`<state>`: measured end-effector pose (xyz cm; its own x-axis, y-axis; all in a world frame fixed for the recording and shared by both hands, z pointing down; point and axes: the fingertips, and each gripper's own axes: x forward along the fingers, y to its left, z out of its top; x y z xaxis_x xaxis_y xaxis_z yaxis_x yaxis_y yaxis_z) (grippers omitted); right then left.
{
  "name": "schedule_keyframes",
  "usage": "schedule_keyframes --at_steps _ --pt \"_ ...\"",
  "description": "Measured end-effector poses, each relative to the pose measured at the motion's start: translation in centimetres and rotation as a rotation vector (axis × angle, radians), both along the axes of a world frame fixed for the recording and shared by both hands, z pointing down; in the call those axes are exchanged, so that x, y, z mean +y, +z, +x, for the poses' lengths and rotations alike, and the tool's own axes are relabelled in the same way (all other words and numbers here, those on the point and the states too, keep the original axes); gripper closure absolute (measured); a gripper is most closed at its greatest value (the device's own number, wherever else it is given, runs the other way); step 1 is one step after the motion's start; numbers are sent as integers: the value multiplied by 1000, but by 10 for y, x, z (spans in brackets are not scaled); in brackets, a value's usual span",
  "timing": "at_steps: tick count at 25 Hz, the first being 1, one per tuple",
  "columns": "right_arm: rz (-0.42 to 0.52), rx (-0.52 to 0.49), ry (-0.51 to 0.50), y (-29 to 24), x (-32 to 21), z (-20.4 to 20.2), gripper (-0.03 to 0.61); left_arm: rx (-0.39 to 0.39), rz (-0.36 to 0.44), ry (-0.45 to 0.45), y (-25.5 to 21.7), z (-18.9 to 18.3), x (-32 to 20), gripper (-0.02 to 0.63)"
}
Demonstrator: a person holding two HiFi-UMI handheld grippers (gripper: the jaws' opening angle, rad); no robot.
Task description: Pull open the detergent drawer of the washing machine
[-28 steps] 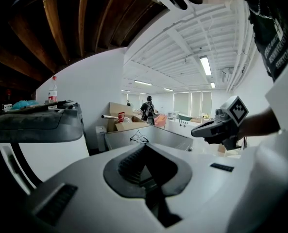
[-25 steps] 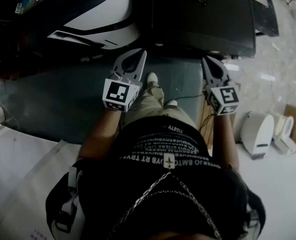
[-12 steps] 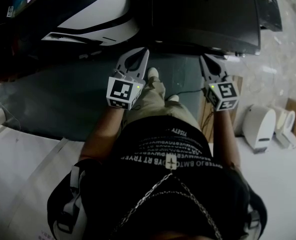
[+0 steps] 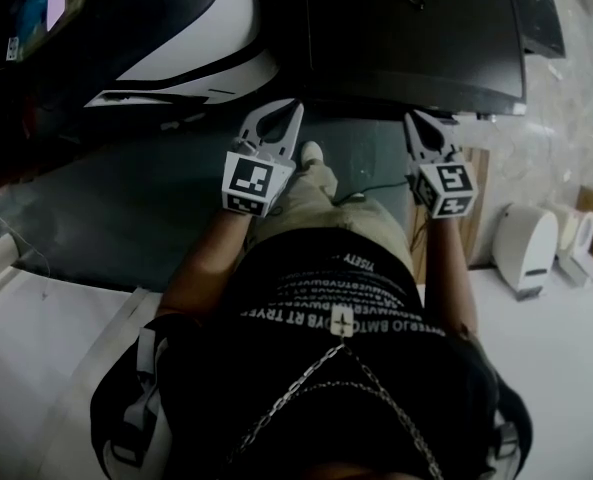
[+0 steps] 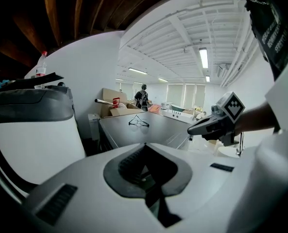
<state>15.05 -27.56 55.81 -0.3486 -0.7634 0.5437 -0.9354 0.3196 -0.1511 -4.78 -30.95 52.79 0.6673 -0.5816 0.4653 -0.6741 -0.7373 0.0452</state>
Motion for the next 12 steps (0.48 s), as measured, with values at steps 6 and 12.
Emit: schedule_keyframes --at_steps 6,12 --pt "-24 4 6 10 -6 -3 575 -12 -18 13 12 0 -10 617" --pt "-51 12 -14 23 -3 6 575 -47 -31 -18 32 -2 -6 618"
